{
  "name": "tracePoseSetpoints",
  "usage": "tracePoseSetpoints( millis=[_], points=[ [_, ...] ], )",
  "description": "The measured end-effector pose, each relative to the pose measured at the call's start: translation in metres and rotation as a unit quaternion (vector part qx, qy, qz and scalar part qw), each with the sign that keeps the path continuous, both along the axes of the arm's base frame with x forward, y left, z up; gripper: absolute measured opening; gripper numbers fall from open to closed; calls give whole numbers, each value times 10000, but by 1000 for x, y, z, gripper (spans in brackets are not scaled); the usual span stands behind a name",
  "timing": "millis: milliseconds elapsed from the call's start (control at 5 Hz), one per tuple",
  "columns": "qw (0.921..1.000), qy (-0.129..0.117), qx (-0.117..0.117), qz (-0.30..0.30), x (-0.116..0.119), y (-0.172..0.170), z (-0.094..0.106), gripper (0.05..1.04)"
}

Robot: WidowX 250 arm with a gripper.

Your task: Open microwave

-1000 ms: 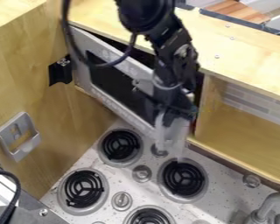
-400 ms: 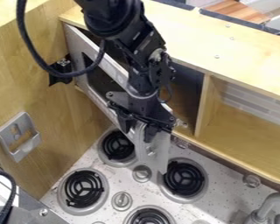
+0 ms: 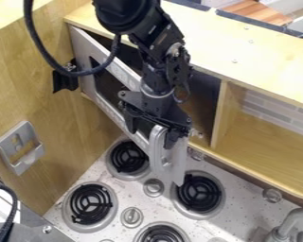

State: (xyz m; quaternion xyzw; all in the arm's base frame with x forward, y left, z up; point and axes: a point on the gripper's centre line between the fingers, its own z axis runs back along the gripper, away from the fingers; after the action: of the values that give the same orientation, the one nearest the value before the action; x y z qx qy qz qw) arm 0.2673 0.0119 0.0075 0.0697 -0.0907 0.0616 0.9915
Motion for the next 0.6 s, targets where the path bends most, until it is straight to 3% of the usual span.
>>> tracePoseSetpoints(
  millis=[200, 400, 600],
  points=[
    [9997, 217, 26, 109, -1, 0, 5, 997],
    [9984, 217, 318, 423, -9, 2, 32, 997],
    [9957, -49, 679, 620, -8, -5, 70, 997]
  ],
)
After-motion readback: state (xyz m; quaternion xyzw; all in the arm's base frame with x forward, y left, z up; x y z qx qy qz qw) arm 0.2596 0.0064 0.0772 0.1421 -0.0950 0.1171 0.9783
